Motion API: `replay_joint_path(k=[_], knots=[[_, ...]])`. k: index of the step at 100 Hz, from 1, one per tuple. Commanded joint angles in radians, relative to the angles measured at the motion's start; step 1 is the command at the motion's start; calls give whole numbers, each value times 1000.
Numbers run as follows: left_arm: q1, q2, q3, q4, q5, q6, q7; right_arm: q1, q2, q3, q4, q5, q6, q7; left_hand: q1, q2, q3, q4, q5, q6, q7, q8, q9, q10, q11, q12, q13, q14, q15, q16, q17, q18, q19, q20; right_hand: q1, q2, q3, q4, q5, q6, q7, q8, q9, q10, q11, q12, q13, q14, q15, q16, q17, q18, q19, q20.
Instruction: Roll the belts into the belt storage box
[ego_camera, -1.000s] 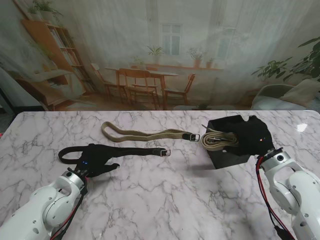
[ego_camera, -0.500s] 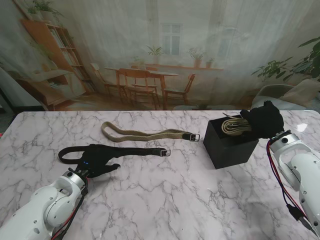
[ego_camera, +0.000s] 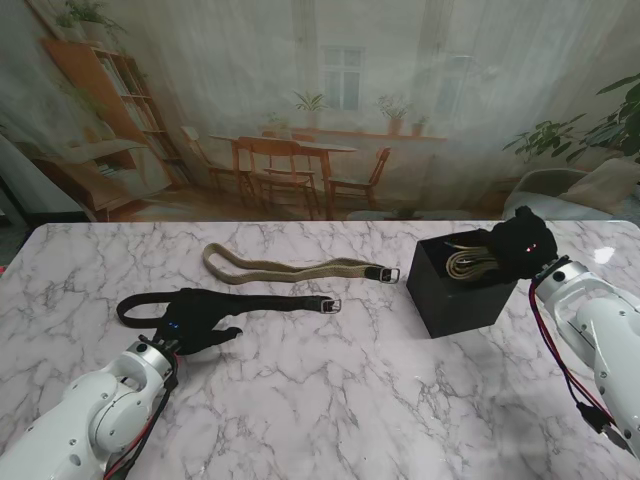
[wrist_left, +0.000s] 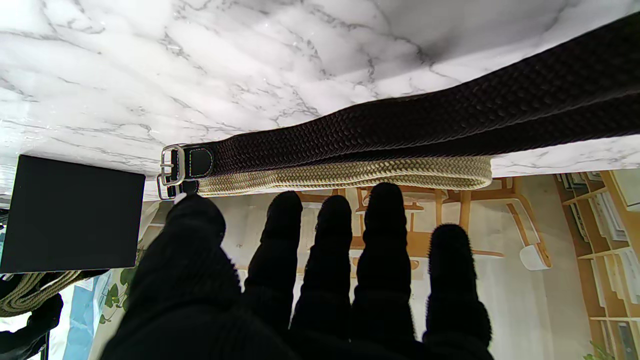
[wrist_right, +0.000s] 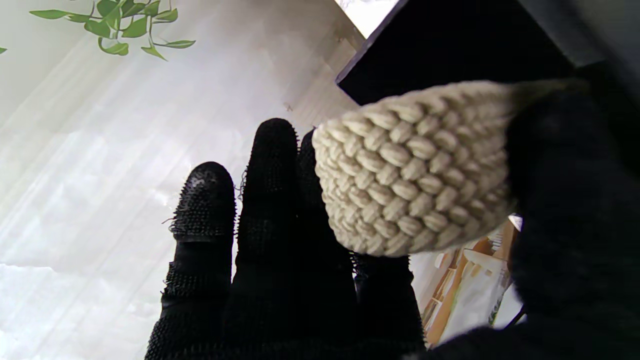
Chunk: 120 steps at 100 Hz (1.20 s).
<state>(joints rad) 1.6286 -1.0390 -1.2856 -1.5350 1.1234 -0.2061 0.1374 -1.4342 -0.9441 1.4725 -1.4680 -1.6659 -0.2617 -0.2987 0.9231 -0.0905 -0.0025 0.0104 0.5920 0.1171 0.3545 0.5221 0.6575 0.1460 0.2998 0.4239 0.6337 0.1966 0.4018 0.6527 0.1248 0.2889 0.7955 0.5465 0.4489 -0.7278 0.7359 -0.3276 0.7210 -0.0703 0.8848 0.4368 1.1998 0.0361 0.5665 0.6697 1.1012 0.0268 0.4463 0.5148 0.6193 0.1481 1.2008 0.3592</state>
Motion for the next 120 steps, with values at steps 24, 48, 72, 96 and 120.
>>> replay_joint_path(k=[24,48,72,96,120], knots=[[-7,0,8,7,4,3,-12,26,22,-22,30,-38,-9,-14,-1,37,-16,-17,-2,3,-19,-2,-29,-4,-16,4,-24,11,-17,-6,-11,19,26,19,250,168,180,85,41,-338,149,25,72,-122,137,48,24,-83,24,19,-40,7,-24,17],[-6,2,5,9,23,3,-6,72,28,-81,46,-54,-11,-4,-2,38,-16,-17,-4,3,-19,-2,-30,-5,-15,4,-25,10,-18,-6,-12,17,24,19,240,183,173,83,33,-351,131,3,69,-142,120,45,20,-83,21,22,-72,40,-25,33],[-10,6,8,14,41,0,-2,110,25,-141,40,-53,-24,55,-3,38,-17,-17,-5,2,-19,-2,-30,-7,-15,5,-25,8,-18,-6,-12,17,23,18,227,198,157,82,10,-321,87,-84,62,-154,32,-19,15,-83,12,20,-80,47,-30,52],[-9,6,8,16,44,2,0,126,26,-178,48,-71,-2,121,-1,38,-16,-17,-6,3,-19,-2,-31,-5,-14,5,-25,8,-18,-6,-13,19,23,18,135,190,151,86,-95,-276,4,-169,-46,-160,-147,-131,-52,-81,-62,-16,-114,72,-53,64],[-12,6,10,18,46,2,1,86,27,-147,3,-125,-3,181,-2,37,-16,-17,-8,2,-20,-3,-32,-7,-14,4,-25,8,-17,-6,-13,16,22,18,-150,236,108,213,-252,-99,-372,-56,-389,-25,-252,-292,-258,-1,-186,-106,-209,103,-107,81]])
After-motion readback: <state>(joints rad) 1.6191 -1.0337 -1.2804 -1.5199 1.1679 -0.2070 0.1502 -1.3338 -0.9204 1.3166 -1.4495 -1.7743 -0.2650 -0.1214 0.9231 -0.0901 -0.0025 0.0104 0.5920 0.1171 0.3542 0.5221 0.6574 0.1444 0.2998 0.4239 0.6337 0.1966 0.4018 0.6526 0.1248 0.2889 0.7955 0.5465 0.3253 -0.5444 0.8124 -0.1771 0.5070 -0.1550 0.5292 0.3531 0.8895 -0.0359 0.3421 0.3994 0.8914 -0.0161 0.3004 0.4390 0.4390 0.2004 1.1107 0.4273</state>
